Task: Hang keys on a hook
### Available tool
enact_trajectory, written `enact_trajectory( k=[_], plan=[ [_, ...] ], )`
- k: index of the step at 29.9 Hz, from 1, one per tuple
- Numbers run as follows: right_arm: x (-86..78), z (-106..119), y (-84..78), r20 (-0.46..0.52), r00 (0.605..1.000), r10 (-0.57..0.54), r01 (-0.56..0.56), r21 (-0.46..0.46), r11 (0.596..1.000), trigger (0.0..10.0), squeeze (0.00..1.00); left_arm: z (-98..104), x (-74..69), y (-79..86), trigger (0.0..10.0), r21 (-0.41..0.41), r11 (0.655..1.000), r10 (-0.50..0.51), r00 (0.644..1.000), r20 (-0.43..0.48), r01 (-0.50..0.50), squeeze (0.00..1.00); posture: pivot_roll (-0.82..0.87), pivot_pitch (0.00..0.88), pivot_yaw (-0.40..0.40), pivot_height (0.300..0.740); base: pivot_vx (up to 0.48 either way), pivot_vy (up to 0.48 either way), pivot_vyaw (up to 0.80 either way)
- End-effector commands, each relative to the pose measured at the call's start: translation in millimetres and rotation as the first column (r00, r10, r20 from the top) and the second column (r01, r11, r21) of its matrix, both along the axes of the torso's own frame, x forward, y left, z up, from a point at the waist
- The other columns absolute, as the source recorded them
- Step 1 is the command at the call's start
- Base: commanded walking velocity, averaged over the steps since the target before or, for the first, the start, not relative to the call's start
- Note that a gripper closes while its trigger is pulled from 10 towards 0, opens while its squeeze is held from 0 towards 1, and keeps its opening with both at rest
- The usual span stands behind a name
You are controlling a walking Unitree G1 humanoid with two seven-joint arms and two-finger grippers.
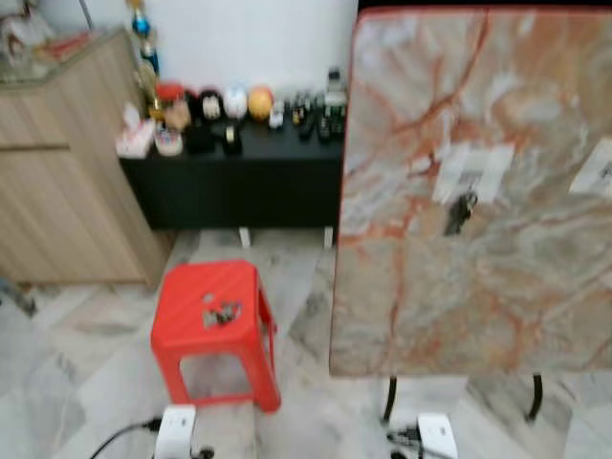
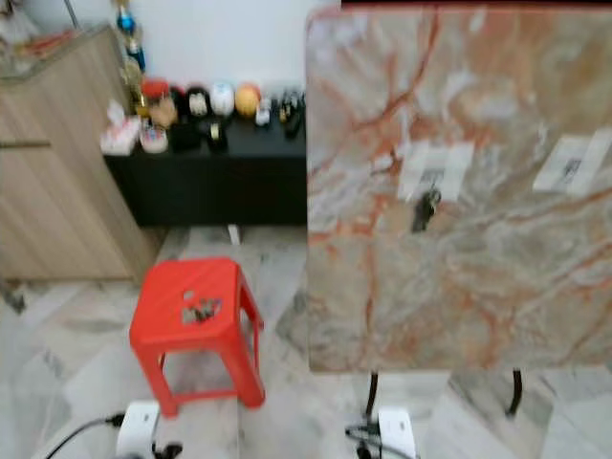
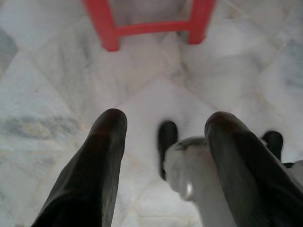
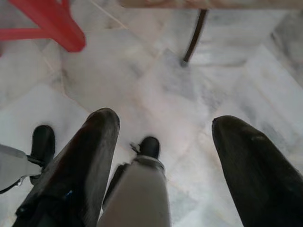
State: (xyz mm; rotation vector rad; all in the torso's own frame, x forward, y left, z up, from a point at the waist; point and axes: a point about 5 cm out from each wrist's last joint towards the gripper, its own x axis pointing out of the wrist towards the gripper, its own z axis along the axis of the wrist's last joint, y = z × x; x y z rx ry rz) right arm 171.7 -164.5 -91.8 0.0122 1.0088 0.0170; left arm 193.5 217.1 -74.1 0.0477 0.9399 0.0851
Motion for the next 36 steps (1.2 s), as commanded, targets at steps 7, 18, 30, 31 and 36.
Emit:
enact_trajectory(
  k=[7, 18, 30, 31, 36],
  plan=[
    [4.3, 1.5, 6.6, 0.01, 1.0, 0.005, -0.005, 0.018, 1.0, 10.0, 0.0, -2.5, -7.8, 7.9, 10.0, 0.019, 1.0, 0.016, 0.999, -0.028, -0.015, 0.0, 0.02, 0.0, -0.05, 0.74, 0.0, 0.48, 0.0],
    [5.3, 2.0, 6.5, 0.012, 1.0, 0.005, -0.005, 0.018, 1.0, 10.0, 0.0, -3.3, -9.5, 8.4, 10.0, 0.018, 1.0, 0.019, 0.999, -0.034, -0.019, 0.0, 0.02, 0.0, -0.052, 0.74, 0.0, 0.48, 0.0],
    [5.1, 1.9, 6.8, 0.012, 1.0, 0.004, -0.005, 0.018, 1.0, 10.0, 0.0, -3.6, -10.3, 8.6, 10.0, 0.022, 1.0, 0.017, 0.999, -0.034, -0.017, 0.0, 0.02, 0.0, -0.051, 0.74, 0.0, 0.36, 0.0],
    [5.0, 1.8, 6.8, 0.012, 1.0, 0.001, -0.001, 0.02, 1.0, 10.0, 0.0, -3.6, -10.2, 8.5, 10.0, 0.023, 1.0, 0.017, 0.999, -0.033, -0.016, 0.0, 0.02, 0.0, -0.051, 0.74, 0.0, 0.0, 0.0],
    [4.8, 1.8, 6.7, 0.013, 1.0, -0.012, 0.011, 0.024, 1.0, 10.0, 0.0, -3.3, -9.6, 8.0, 10.0, 0.021, 1.0, 0.016, 1.0, -0.027, -0.015, 0.0, 0.02, 0.0, -0.049, 0.74, 0.0, 0.0, 0.0]
  ],
)
